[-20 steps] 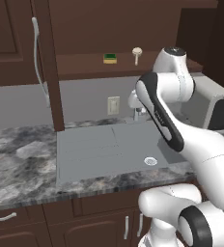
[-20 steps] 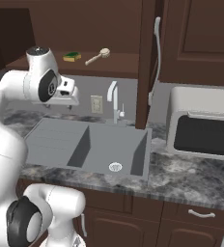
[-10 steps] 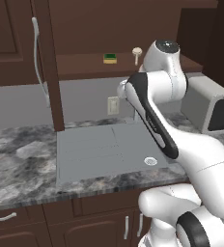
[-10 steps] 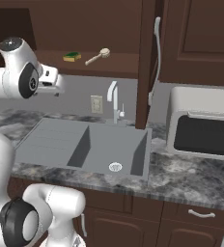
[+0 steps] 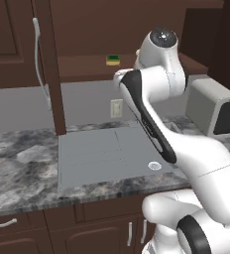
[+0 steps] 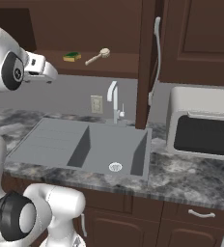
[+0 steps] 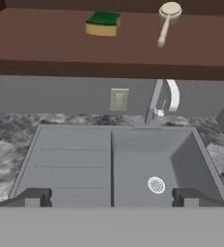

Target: Locate and retrieve the sponge and dish brush from the cabinet. Place them next to the sink.

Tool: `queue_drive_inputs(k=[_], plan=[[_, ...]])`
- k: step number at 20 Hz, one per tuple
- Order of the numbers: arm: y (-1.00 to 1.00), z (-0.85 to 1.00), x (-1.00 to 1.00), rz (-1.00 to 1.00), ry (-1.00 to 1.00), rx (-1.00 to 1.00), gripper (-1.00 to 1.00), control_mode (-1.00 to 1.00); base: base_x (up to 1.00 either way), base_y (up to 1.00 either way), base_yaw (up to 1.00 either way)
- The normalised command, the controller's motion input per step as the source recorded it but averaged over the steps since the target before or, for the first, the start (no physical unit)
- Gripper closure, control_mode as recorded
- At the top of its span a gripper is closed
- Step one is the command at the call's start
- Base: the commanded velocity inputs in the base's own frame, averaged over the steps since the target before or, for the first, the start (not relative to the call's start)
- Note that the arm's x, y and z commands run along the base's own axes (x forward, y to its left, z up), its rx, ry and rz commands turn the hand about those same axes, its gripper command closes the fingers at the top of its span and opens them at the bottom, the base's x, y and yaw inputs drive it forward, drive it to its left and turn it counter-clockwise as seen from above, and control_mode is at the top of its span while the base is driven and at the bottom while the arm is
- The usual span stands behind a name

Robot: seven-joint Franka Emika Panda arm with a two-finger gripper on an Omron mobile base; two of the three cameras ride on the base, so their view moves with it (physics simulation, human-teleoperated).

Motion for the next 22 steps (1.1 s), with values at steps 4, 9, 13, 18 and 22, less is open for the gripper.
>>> queue_drive_inputs(k=[4, 9, 13, 18, 22], plan=[[-0.01, 0.18, 0.13, -0.06, -0.08, 0.0, -1.0, -1.0, 0.0, 0.0, 0.0], [-0.01, 0.02, 0.33, -0.01, -0.08, 0.05, -1.0, -1.0, 0.0, 0.0, 0.0], [0.01, 0.2, 0.38, -0.03, -0.14, 0.01, -1.0, -1.0, 0.0, 0.0, 0.0], [0.11, 0.34, 0.3, -0.06, -0.14, -0.01, -1.0, -1.0, 0.0, 0.0, 0.0], [0.02, 0.0, 0.29, 0.0, -0.02, 0.0, -1.0, -1.0, 0.0, 0.0, 0.0]])
